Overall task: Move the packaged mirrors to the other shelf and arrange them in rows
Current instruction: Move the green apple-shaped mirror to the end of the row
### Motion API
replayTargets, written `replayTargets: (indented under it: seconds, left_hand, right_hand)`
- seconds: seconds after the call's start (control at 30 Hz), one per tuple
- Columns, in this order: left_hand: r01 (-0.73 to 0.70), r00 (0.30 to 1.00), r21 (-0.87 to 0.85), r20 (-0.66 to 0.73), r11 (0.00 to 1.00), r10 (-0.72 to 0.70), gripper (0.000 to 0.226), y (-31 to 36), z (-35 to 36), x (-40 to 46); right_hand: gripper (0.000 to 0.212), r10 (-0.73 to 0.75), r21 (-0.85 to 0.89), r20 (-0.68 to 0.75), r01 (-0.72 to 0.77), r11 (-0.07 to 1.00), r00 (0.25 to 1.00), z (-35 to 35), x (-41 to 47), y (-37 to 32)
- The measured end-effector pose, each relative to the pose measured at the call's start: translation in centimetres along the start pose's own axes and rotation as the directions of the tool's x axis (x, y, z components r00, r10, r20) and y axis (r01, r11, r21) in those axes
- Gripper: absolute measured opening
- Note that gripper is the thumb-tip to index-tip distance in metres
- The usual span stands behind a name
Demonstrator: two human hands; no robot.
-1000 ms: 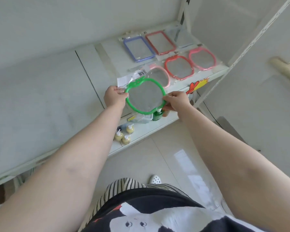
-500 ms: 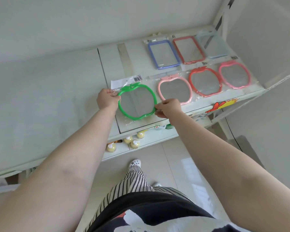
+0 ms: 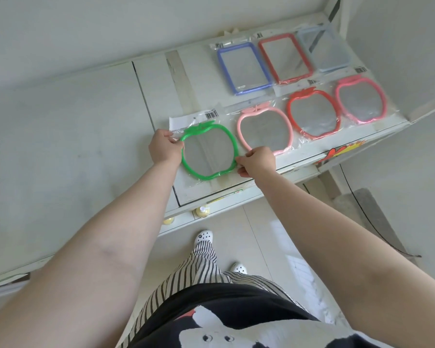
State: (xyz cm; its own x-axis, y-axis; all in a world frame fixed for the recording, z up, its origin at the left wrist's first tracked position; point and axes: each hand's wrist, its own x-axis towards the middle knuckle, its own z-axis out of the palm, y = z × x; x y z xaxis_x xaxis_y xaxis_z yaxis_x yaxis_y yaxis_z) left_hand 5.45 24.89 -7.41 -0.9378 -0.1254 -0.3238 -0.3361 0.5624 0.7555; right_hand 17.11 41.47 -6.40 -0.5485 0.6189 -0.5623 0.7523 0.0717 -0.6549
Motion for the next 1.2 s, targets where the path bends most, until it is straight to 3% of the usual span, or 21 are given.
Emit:
replayTargets:
  seconds: [0.2,0.3,0.37,0.43,0.57,0.73,1.2]
  left_hand:
    - [-0.060,0.997,0.115,-0.039,0.992,0.065,0.044,0.1,0.1,-0.1]
    - [-0.185,0.966,0.320,-0.113,0.929,0.231,0.053,0.6,0.3,-1.3]
    - [-0.337,0.919,0.413,-0.054,0.846,0.392,0.061,1.0,0.9,-2.4]
    - [-0.466,0.872,0.474,0.102,0.747,0.479,0.073,1.2,1.9,-3.5]
    - [-0.488,0.873,0.556,0.323,0.673,0.366,0.098,1.6,4.1,-5.2]
    - [-0.381,0.920,0.638,0.331,0.670,0.208,0.108,1.6,5.5,-6.2]
    - [-0.352,0.933,0.681,0.313,0.642,0.179,0.105,1.8,6.2,-6.7]
  right_hand:
    - [0.021,-0.095,-0.246,-0.007,0.090,0.965,0.996,-0.2,-0.3,0.0]
    - [0.033,-0.155,-0.403,-0.026,0.131,0.906,0.988,-0.9,-0.4,0.3]
    - [0.035,-0.201,-0.502,-0.063,0.143,0.853,0.978,-1.8,-0.6,0.6]
    - [0.033,-0.257,-0.526,-0.131,0.152,0.836,0.958,-2.7,-0.8,0.9]
    - [0.040,-0.337,-0.441,-0.265,0.197,0.875,0.903,-3.7,0.1,1.8]
    - [0.064,-0.246,-0.443,-0.247,0.116,0.889,0.937,-3.5,1.0,3.0]
    - [0.058,-0.254,-0.441,-0.264,0.118,0.890,0.930,-2.6,1.8,3.7]
